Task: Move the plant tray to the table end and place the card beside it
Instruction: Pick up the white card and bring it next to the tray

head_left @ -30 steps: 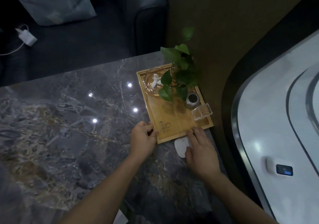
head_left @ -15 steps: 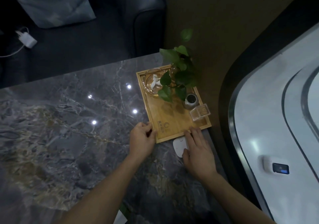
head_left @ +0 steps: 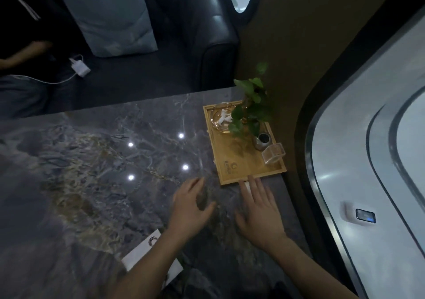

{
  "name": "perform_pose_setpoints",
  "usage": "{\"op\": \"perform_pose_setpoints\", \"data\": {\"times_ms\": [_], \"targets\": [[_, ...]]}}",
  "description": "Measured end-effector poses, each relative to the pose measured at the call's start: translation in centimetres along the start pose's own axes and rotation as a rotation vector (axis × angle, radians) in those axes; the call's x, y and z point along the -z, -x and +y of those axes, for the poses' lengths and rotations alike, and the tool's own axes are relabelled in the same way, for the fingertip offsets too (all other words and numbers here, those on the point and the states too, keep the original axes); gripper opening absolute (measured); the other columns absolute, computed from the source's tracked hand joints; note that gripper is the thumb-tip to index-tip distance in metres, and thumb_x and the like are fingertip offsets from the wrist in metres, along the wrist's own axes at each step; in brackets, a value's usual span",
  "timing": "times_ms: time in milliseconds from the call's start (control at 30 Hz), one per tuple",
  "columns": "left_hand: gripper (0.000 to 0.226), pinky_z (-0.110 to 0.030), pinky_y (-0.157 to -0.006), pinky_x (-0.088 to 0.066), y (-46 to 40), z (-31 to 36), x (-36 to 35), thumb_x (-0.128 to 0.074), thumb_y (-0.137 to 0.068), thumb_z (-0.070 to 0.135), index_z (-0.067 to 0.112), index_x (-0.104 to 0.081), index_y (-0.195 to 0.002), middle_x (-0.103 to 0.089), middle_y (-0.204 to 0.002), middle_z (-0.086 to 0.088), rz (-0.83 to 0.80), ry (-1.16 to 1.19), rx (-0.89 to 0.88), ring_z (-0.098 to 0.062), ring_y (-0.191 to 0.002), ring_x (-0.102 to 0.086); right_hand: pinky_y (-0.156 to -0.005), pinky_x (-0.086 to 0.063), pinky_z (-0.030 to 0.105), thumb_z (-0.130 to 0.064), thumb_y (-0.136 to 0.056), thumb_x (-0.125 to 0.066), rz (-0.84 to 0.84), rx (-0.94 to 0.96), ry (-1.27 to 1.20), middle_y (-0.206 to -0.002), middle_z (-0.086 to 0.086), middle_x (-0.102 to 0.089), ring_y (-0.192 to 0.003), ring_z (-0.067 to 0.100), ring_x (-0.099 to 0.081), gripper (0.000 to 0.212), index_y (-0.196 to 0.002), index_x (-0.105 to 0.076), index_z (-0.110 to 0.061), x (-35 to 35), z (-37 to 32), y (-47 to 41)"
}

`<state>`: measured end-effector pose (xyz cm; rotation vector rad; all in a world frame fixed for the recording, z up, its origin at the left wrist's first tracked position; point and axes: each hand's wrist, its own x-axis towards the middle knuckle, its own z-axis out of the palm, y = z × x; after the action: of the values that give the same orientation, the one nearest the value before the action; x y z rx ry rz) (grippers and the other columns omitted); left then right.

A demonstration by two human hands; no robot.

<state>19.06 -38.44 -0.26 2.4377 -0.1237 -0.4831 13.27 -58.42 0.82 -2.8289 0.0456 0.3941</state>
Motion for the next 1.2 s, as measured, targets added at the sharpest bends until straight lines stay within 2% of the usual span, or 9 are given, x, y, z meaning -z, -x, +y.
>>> {"op": "perform_pose_setpoints", "data": {"times_ms": [167, 300, 400, 467, 567, 667, 800, 1100, 1200], "targets": [[0.091, -0.048, -0.123, -0.021, 5.3, -3.0, 1.6, -0.058, -0.08, 0.068, 0.033, -0.023, -0.156, -0.026, -0.163, 0.007, 0.04, -0.011, -0.013, -0.016, -0.151, -0.019, -0.121, 0.002, 0.041, -0.058, -0.088, -0.034, 0.04, 0.064, 0.011, -0.161, 0.004, 0.007, -0.149, 0.023, 0.007, 0.08, -0.153, 0.002, -0.026, -0.4, -2.6, 2.4], [0.097, -0.047, -0.125, -0.017, 9.2, -5.6, 2.6, -0.056, -0.077, 0.075, 0.036, -0.018, -0.156, -0.019, -0.165, 0.009, 0.044, -0.016, 0.024, -0.017, -0.153, -0.013, -0.121, 0.002, 0.043, -0.061, -0.089, -0.028, 0.028, 0.081, 0.021, -0.16, 0.003, 0.009, -0.149, 0.023, 0.009, 0.079, -0.152, 0.002, -0.025, -1.0, -4.5, 4.3], [0.106, -0.047, -0.125, -0.014, 12.1, -7.3, 3.3, -0.054, -0.068, 0.081, 0.037, -0.017, -0.157, -0.014, -0.166, 0.011, 0.042, 0.012, 0.064, -0.016, -0.154, -0.007, -0.122, 0.002, 0.044, -0.064, -0.086, -0.026, -0.03, 0.092, 0.036, -0.162, 0.003, 0.014, -0.148, 0.021, 0.017, 0.084, -0.151, 0.013, -0.027, -1.9, -5.9, 5.9], [0.109, -0.047, -0.125, -0.014, 14.0, -8.4, 3.8, -0.06, -0.066, 0.078, 0.036, -0.018, -0.157, -0.014, -0.165, 0.012, 0.057, 0.037, 0.085, -0.015, -0.154, -0.007, -0.122, 0.003, 0.042, -0.064, -0.085, -0.028, -0.049, 0.1, 0.017, -0.16, 0.002, 0.018, -0.148, 0.02, 0.017, 0.087, -0.151, 0.015, -0.029, -2.7, -6.9, 7.0], [0.109, -0.043, -0.124, -0.02, 16.3, -9.5, 4.2, -0.071, -0.067, 0.069, 0.03, -0.021, -0.157, -0.017, -0.165, 0.008, 0.087, 0.058, 0.108, -0.016, -0.152, -0.012, -0.12, 0.003, 0.041, -0.064, -0.084, -0.033, -0.071, 0.108, -0.007, -0.16, 0.0, 0.019, -0.149, 0.02, 0.014, 0.089, -0.151, 0.013, -0.028, -3.8, -8.5, 8.4], [0.117, -0.042, -0.122, -0.024, 17.8, -10.9, 4.3, -0.067, -0.06, 0.074, 0.028, -0.021, -0.157, -0.018, -0.166, 0.006, 0.089, 0.111, 0.122, -0.015, -0.152, -0.014, -0.119, 0.0, 0.042, -0.061, -0.084, -0.037, -0.076, 0.111, -0.034, -0.161, 0.0, 0.01, -0.15, 0.022, 0.007, 0.087, -0.152, 0.008, -0.029, -5.1, -10.0, 9.4], [0.127, -0.039, -0.123, -0.015, 19.0, -13.0, 4.3, -0.064, -0.055, 0.079, 0.029, -0.01, -0.158, -0.009, -0.167, 0.006, 0.045, 0.049, 0.126, -0.015, -0.154, -0.006, -0.121, 0.0, 0.039, -0.053, -0.088, -0.035, -0.125, 0.149, -0.099, -0.16, -0.002, 0.011, -0.147, 0.017, 0.012, 0.08, -0.15, 0.009, -0.03, -6.2, -12.1, 10.6], [0.13, -0.047, -0.125, -0.014, 18.5, -15.4, 4.4, -0.068, -0.054, 0.077, 0.025, -0.011, -0.159, -0.011, -0.168, 0.004, 0.038, -0.027, 0.128, -0.014, -0.154, -0.005, -0.118, 0.001, 0.036, -0.048, -0.089, -0.035, -0.225, 0.24, -0.055, -0.161, -0.005, 0.009, -0.148, 0.016, 0.007, 0.076, -0.152, 0.003, -0.031, -8.0, -14.9, 11.2], [0.131, -0.048, -0.123, -0.019, 18.3, -15.7, 4.2, -0.068, -0.05, 0.079, 0.029, -0.012, -0.158, -0.016, -0.166, 0.008, 0.027, -0.043, 0.117, -0.015, -0.153, -0.014, -0.117, -0.004, 0.039, -0.05, -0.084, -0.031, -0.216, 0.249, -0.05, -0.162, 0.0, -0.001, -0.149, 0.022, -0.002, 0.077, -0.153, -0.008, -0.026, -8.3, -14.9, 11.2]]}}
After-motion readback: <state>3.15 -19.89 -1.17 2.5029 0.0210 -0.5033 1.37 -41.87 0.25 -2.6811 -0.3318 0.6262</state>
